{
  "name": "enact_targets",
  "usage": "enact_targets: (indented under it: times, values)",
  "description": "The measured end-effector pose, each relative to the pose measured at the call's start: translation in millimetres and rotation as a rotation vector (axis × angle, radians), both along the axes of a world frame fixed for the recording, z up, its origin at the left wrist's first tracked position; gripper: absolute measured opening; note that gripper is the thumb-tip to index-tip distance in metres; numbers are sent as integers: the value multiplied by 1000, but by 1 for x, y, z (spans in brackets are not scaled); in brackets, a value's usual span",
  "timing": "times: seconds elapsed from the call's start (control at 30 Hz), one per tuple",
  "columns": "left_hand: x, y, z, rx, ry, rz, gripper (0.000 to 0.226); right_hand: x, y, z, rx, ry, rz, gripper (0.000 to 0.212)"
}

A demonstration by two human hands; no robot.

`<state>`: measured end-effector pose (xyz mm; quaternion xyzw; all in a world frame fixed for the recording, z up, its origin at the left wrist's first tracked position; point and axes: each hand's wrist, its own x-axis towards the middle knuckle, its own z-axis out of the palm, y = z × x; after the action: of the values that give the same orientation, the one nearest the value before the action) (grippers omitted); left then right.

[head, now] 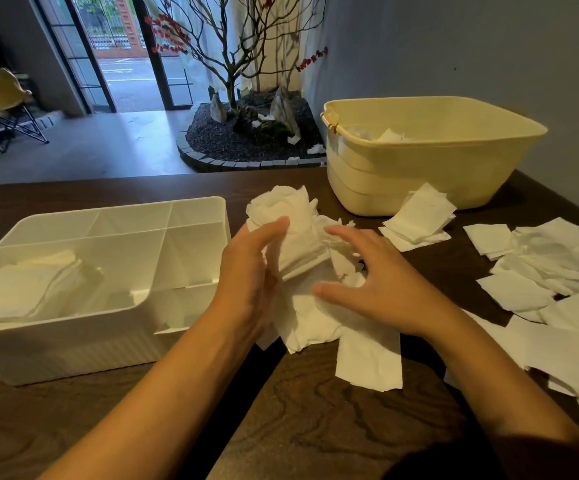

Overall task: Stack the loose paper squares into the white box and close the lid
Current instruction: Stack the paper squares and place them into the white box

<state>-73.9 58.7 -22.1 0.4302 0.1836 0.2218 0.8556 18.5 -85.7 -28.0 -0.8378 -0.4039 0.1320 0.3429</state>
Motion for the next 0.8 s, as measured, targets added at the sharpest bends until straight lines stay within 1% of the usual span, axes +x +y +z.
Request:
enact_targets:
  times: [0.07, 0.1, 0.13, 0.17, 0.23, 0.33, 0.43, 0.53, 0.6, 0.67, 0.7, 0.73, 0.77, 0.8]
  values:
    - [0, 0, -2, 78, 48, 75, 23, -2, 2, -4, -197, -99, 73, 102]
    - [0, -1, -3, 111, 71, 100, 22, -3, 3, -7, -264, -143, 90, 109]
    - [0, -1, -4, 140, 90, 126, 20, -3, 6, -10, -313, -192, 91, 112]
    - [0, -2, -5, 167, 105, 146, 18, -3, 9, -14, -335, -238, 80, 110]
    - [0, -1, -8, 213, 128, 170, 17, -2, 15, -19, -317, -290, 36, 98]
    - [1, 0, -10, 255, 170, 196, 17, 4, 19, -23, -213, -332, -25, 76]
    - [2, 1, -11, 297, 164, 221, 18, 10, 16, -20, -72, -338, -102, 50]
    - [1, 0, -13, 376, 145, 254, 19, 11, -2, -5, 134, -88, -212, 33]
    - [0, -1, -16, 440, 143, 287, 18, 11, -15, 10, 359, 172, -242, 24]
    - [0, -2, -19, 478, 148, 294, 16, 14, -9, 13, 483, 465, -273, 20]
    - [1, -2, -20, 484, 150, 286, 16, 14, -16, 3, 455, 653, -226, 23]
    - [2, -3, -22, 492, 156, 280, 16, 12, -19, -2, 487, 869, -297, 29]
    - [2, -3, -24, 510, 162, 280, 17, 7, -21, 0, 557, 1130, -350, 37]
    - [3, -2, -26, 540, 168, 287, 18, 5, -15, 3, 667, 1275, -174, 47]
